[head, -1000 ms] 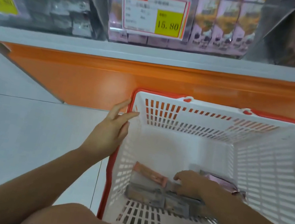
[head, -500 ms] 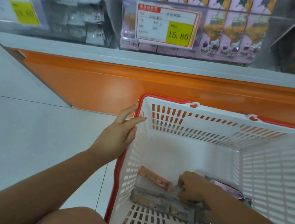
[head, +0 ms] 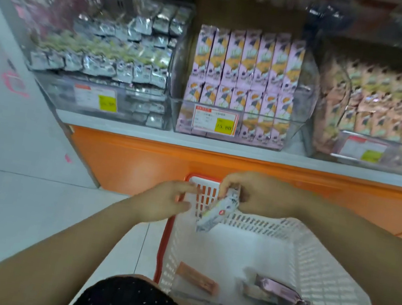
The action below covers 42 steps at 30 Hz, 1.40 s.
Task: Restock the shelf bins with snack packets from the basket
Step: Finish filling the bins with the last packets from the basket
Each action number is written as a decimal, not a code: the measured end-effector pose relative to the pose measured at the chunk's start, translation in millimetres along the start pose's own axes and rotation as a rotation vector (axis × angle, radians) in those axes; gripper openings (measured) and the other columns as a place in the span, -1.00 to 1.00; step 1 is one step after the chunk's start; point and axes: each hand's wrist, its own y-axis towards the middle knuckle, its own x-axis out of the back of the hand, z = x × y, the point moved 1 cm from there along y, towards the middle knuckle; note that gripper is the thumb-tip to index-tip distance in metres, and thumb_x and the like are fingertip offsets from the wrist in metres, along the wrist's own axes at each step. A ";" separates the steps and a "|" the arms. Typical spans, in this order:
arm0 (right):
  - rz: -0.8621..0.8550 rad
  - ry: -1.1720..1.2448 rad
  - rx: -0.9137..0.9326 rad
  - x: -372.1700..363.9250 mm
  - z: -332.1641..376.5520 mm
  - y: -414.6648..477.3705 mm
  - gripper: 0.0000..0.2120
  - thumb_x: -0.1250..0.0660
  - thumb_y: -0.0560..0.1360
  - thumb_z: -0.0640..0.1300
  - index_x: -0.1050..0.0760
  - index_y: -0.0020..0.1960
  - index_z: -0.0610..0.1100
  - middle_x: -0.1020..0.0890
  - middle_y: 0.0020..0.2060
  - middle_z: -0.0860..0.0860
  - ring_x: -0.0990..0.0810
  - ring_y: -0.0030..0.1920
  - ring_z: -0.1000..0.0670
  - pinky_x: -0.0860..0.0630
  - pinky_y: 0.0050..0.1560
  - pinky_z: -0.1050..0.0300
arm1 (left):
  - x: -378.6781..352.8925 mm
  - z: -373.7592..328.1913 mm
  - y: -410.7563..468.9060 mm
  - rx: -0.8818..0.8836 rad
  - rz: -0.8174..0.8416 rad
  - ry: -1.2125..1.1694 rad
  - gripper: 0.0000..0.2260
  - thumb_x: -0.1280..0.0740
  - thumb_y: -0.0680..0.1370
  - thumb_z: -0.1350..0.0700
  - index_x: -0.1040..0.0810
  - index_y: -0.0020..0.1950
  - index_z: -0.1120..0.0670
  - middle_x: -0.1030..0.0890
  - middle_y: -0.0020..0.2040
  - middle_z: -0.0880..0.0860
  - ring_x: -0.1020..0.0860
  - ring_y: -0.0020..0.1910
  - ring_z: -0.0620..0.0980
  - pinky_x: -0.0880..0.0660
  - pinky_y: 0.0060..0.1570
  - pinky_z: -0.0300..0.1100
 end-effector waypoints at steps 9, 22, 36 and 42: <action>-0.318 0.323 0.133 21.3 49.7 -16.0 -0.65 -0.40 0.45 -0.35 -0.55 -0.08 0.13 -0.61 0.09 -0.05 -0.55 0.11 -0.32 -0.53 -0.06 -0.34 | 55.6 -63.1 -96.6 -0.167 -0.155 -0.356 -0.73 -0.34 0.55 0.20 -0.54 0.12 -0.17 -0.63 0.10 -0.16 -0.57 0.12 -0.18 -0.47 0.10 -0.29; -0.572 0.411 0.136 62.6 105.8 56.6 -0.44 -0.20 0.57 -0.37 -0.22 0.47 0.04 -0.37 0.37 0.11 -0.50 0.24 0.13 -0.50 -0.12 0.40 | 125.2 -44.6 -124.0 -0.199 -0.759 -0.392 -0.80 -0.45 0.46 0.17 -0.61 0.01 -0.08 -0.64 -0.07 -0.07 -0.60 -0.06 -0.11 -0.53 0.00 -0.21; -0.653 -0.285 0.060 105.5 99.3 124.6 -0.69 -0.16 0.62 0.00 -0.44 0.34 0.11 -0.39 0.39 0.20 -0.40 0.35 0.08 -0.33 0.30 0.13 | 248.1 -51.5 -21.5 -0.039 -1.144 0.038 -0.70 -0.35 0.54 0.13 -0.55 0.25 0.16 -0.61 0.16 0.10 -0.56 -0.07 -0.06 -0.48 -0.03 -0.22; -0.683 -0.167 0.098 98.6 92.5 128.2 -0.68 -0.18 0.61 0.00 -0.43 0.35 0.15 -0.35 0.39 0.25 -0.35 0.38 0.11 -0.30 0.36 0.05 | 279.2 -56.4 33.4 0.069 -1.156 0.045 -0.76 -0.32 0.56 0.16 -0.57 0.21 0.14 -0.62 -0.10 0.02 -0.43 -0.43 -0.14 -0.33 -0.46 -0.31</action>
